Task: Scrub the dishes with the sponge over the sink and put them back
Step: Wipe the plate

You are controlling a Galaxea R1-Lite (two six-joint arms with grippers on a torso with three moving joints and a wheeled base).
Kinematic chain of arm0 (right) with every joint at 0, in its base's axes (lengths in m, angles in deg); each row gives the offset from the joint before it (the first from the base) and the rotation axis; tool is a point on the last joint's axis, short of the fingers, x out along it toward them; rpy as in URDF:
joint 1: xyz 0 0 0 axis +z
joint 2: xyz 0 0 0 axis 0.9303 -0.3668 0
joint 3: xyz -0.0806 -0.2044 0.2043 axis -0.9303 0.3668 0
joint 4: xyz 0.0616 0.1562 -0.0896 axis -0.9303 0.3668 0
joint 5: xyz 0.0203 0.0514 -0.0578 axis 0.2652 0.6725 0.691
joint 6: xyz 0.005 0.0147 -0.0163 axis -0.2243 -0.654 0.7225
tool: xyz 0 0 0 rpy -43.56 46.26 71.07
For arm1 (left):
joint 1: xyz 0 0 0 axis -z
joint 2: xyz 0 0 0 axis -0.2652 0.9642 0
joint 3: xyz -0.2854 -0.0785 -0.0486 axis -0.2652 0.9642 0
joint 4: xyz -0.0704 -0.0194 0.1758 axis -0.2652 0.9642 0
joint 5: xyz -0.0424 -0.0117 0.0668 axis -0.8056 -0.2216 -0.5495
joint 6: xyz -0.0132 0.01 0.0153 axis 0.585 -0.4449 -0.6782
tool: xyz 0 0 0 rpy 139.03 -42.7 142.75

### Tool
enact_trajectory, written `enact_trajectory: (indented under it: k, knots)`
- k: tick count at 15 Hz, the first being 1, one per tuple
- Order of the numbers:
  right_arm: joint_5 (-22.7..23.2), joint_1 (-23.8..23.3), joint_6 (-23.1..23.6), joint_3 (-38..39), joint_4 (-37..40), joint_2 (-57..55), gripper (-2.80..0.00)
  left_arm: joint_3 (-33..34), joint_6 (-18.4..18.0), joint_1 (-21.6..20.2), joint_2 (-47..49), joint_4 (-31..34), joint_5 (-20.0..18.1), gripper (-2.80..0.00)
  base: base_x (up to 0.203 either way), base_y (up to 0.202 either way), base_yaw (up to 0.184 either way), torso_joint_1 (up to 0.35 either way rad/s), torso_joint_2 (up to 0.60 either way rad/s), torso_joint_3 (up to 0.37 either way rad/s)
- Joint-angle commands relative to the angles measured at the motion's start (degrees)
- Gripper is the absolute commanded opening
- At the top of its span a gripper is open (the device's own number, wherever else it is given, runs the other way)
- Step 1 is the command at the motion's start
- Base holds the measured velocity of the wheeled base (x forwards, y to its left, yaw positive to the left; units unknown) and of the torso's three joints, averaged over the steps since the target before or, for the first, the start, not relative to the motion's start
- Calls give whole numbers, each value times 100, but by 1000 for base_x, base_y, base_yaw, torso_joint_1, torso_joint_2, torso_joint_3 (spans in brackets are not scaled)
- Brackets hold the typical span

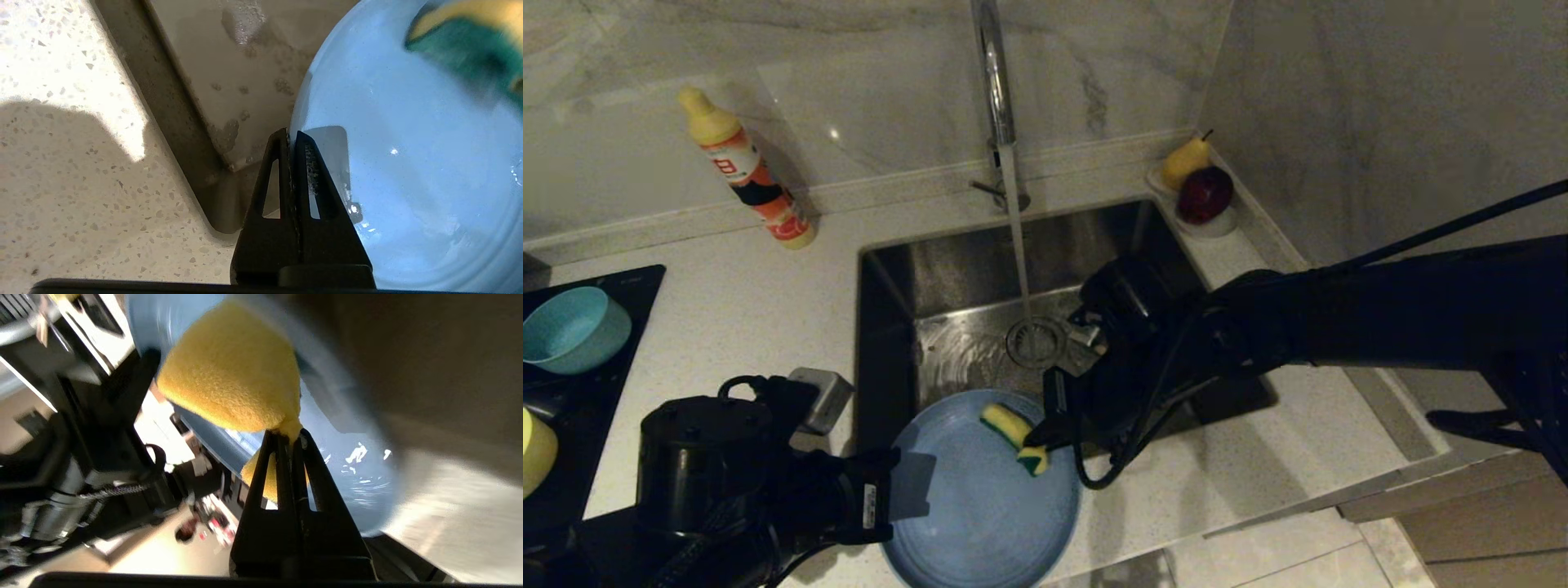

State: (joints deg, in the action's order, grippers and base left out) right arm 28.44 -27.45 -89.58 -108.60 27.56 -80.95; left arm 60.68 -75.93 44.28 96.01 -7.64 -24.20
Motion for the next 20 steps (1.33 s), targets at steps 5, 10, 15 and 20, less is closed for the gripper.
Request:
enact_trajectory:
  k: [5, 10, 15, 20]
  knots:
    - [68, -438, -44, -344, 6, 403, -280, 167, -32, 10, -37, -16, -45, -280, 0, 0, 0, 0, 0, 0]
    - [86, -269, -41, -414, 12, 386, -280, 189, -35, 19, 51, -22, -47, -280, 0, 0, 0, 0, 0, 0]
    - [88, 553, -58, -246, 291, 695, -280, 213, -5, 19, 86, -47, -56, -280, 0, 0, 0, 0, 0, 0]
    - [97, 935, -41, -216, 869, 946, -280, 285, 16, 10, 413, -461, -8, -280, 0, 0, 0, 0, 0, 0]
